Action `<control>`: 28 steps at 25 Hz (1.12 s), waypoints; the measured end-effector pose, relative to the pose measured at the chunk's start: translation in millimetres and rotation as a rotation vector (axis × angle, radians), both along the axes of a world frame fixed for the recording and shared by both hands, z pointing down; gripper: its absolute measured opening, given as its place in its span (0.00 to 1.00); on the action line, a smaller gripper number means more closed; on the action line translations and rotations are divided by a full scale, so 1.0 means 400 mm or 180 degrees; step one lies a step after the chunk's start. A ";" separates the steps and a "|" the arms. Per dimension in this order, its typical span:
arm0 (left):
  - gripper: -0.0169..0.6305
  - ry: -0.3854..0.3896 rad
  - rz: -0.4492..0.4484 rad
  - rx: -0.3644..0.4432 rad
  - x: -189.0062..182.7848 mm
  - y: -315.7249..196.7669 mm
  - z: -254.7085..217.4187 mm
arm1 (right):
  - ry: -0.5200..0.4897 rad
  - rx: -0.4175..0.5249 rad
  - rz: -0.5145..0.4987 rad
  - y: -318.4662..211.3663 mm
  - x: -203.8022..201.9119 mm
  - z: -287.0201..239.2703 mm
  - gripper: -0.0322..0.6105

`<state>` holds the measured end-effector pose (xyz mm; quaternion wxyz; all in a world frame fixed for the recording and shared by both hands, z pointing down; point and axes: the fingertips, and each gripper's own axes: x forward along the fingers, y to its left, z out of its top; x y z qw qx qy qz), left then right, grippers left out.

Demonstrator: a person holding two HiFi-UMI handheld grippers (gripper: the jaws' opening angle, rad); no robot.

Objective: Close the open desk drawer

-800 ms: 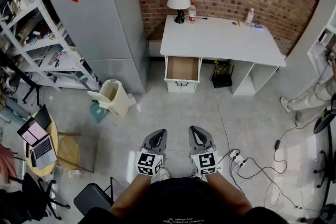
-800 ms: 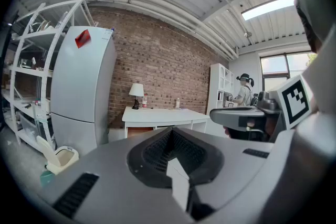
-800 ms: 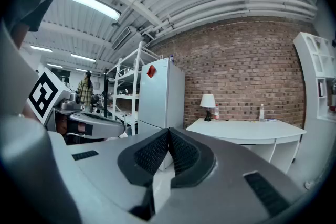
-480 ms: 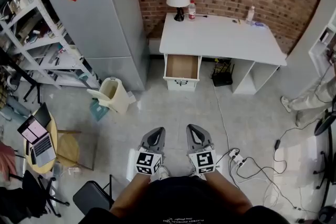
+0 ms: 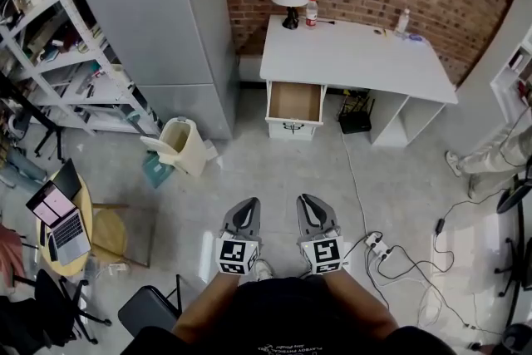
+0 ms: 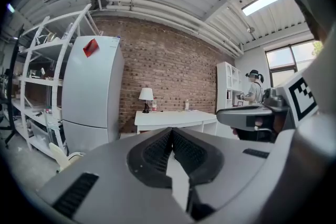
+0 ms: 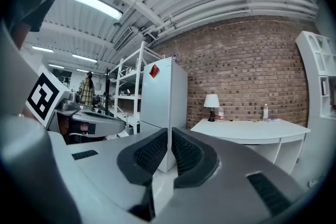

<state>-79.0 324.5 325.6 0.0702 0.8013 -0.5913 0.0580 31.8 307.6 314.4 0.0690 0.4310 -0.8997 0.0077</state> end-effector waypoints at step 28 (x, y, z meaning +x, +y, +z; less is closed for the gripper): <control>0.04 -0.0028 0.0285 0.0113 -0.038 -0.297 -0.041 | -0.0026 -0.0059 0.0227 -0.258 -0.058 0.007 0.09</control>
